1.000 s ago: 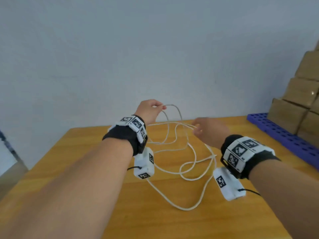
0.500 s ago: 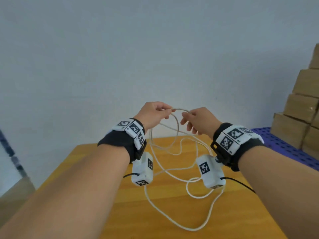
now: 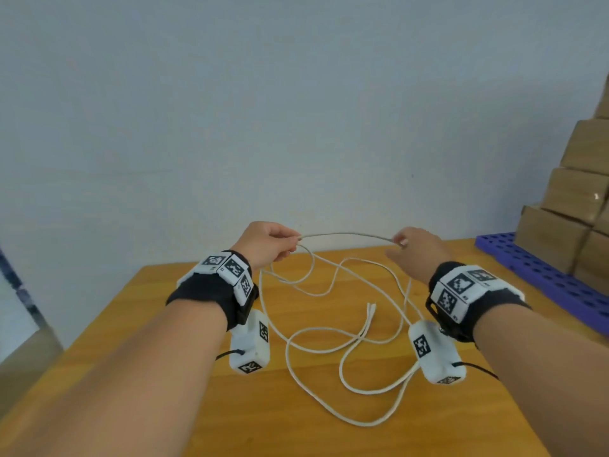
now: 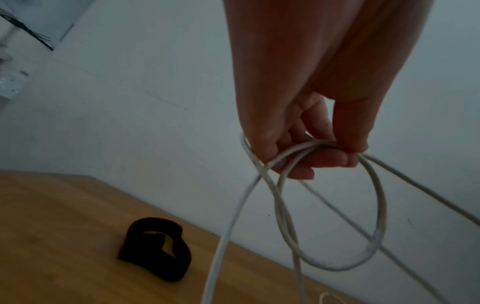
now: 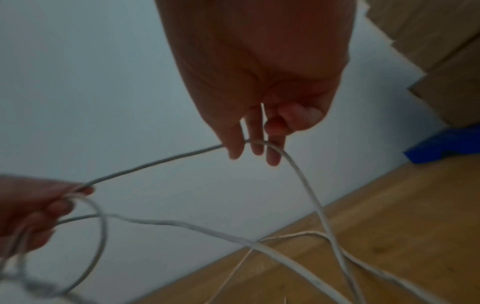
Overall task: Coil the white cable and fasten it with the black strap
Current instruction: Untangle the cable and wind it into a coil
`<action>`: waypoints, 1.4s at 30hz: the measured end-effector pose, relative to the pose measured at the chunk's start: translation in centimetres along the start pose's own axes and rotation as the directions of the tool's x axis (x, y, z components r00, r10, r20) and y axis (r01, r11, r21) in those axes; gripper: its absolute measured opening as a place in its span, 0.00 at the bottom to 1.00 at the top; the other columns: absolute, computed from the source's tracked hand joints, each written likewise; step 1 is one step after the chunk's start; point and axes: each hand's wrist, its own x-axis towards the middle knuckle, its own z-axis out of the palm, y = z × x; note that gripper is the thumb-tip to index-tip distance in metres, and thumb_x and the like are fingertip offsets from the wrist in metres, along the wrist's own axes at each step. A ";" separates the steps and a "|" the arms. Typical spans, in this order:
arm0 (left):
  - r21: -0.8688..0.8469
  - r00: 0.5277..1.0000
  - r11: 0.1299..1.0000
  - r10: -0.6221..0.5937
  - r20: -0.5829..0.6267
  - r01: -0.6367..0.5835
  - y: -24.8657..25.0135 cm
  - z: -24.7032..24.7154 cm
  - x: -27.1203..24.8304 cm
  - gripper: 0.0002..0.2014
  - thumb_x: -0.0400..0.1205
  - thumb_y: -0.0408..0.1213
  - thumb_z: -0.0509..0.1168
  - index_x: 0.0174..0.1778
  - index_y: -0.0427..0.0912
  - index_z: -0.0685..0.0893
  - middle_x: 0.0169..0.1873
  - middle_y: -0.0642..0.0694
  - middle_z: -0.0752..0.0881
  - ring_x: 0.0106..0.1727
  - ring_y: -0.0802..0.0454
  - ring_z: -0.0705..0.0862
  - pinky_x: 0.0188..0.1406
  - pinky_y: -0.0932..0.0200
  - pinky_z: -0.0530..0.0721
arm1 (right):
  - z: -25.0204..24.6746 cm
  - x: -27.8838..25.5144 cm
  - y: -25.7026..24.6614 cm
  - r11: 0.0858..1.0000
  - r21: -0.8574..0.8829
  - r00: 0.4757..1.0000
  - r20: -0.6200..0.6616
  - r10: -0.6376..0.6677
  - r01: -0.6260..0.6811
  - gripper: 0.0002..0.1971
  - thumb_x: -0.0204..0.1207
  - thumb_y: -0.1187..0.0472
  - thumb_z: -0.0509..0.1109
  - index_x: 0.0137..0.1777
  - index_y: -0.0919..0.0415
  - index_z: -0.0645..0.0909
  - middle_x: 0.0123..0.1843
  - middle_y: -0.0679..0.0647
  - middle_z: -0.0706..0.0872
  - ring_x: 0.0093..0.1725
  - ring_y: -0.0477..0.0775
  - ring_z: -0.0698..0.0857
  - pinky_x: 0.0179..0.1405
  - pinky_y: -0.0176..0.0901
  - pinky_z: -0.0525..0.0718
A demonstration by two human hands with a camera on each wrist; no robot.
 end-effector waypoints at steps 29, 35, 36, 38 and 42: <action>0.186 0.979 0.962 0.191 0.069 -0.201 1.6 1.6 0.8 0.08 0.76 0.39 0.74 0.47 0.41 0.91 0.39 0.47 0.91 0.39 0.56 0.87 0.42 0.62 0.84 | -0.3 -1.8 -8.8 0.769 -0.230 0.765 -0.128 -0.632 0.597 0.12 0.82 0.54 0.60 0.57 0.49 0.85 0.56 0.48 0.87 0.54 0.53 0.84 0.49 0.46 0.80; 0.353 0.992 0.927 0.122 0.043 -0.129 1.0 0.7 1.2 0.05 0.79 0.38 0.69 0.45 0.43 0.88 0.46 0.45 0.89 0.51 0.48 0.86 0.54 0.53 0.82 | -1.8 -0.7 -6.8 0.912 0.066 0.848 -0.401 -0.347 0.405 0.09 0.80 0.60 0.62 0.48 0.54 0.85 0.47 0.49 0.89 0.48 0.55 0.85 0.48 0.46 0.81; 0.354 0.993 0.928 0.107 0.044 -0.116 1.1 0.6 1.2 0.04 0.79 0.38 0.69 0.44 0.43 0.88 0.45 0.46 0.89 0.51 0.48 0.86 0.55 0.53 0.82 | -2.0 -0.6 -6.4 0.923 0.111 0.854 -0.433 -0.288 0.367 0.09 0.80 0.61 0.62 0.47 0.54 0.85 0.46 0.48 0.89 0.47 0.55 0.84 0.48 0.46 0.81; 0.379 0.994 0.920 0.084 0.069 -0.104 1.3 0.5 1.2 0.04 0.79 0.38 0.68 0.44 0.43 0.87 0.44 0.48 0.87 0.50 0.50 0.84 0.52 0.56 0.80 | -2.2 -0.6 -5.8 0.936 0.169 0.858 -0.474 -0.198 0.309 0.08 0.80 0.62 0.62 0.46 0.53 0.84 0.45 0.48 0.88 0.46 0.53 0.84 0.47 0.44 0.80; 0.445 0.991 0.891 0.036 0.131 -0.091 1.3 0.7 0.9 0.03 0.78 0.36 0.67 0.43 0.46 0.85 0.46 0.48 0.87 0.49 0.49 0.86 0.51 0.54 0.84 | -2.5 -0.5 -4.7 0.921 0.333 0.865 -0.502 -0.008 0.201 0.10 0.78 0.63 0.61 0.43 0.50 0.83 0.45 0.47 0.87 0.45 0.52 0.82 0.43 0.42 0.77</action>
